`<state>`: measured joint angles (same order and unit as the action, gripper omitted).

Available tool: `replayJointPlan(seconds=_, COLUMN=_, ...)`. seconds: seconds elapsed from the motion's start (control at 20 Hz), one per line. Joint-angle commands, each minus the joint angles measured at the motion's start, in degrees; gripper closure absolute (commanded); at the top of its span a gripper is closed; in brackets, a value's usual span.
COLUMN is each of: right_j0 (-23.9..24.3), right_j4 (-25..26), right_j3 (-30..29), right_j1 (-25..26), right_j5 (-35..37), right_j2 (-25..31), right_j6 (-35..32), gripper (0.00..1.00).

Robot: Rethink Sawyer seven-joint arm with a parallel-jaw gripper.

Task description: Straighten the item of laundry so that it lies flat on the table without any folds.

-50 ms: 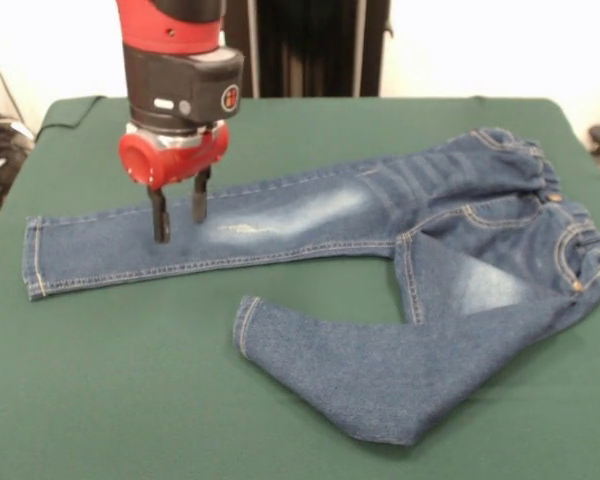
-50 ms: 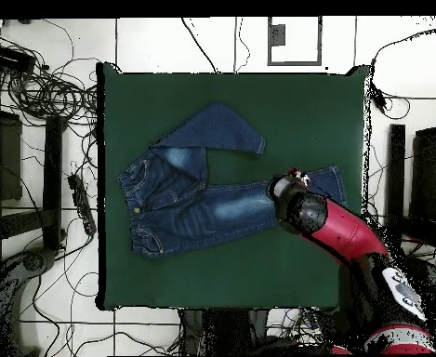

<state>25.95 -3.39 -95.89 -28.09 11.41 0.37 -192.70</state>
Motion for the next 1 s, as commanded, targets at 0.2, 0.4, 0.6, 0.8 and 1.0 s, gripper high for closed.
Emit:
replayJointPlan(seconds=0.2, right_j0=-0.5, right_j4=5.3, right_j3=8.5, right_j1=4.5, right_j5=1.7, right_j2=12.4, right_j6=9.0, gripper=0.00)
replayJointPlan(seconds=0.4, right_j0=-1.4, right_j4=5.4, right_j3=11.5, right_j1=6.5, right_j5=1.7, right_j2=12.1, right_j6=7.3, gripper=0.00)
replayJointPlan(seconds=0.6, right_j0=-3.8, right_j4=3.9, right_j3=14.7, right_j1=8.2, right_j5=3.3, right_j2=10.3, right_j6=5.0, gripper=0.00)
replayJointPlan(seconds=0.8, right_j0=-7.7, right_j4=1.8, right_j3=18.6, right_j1=9.7, right_j5=9.1, right_j2=6.0, right_j6=1.9, gripper=0.00)
replayJointPlan(seconds=1.0, right_j0=-10.8, right_j4=-1.9, right_j3=21.7, right_j1=12.0, right_j5=12.5, right_j2=3.6, right_j6=-3.0, gripper=0.00)
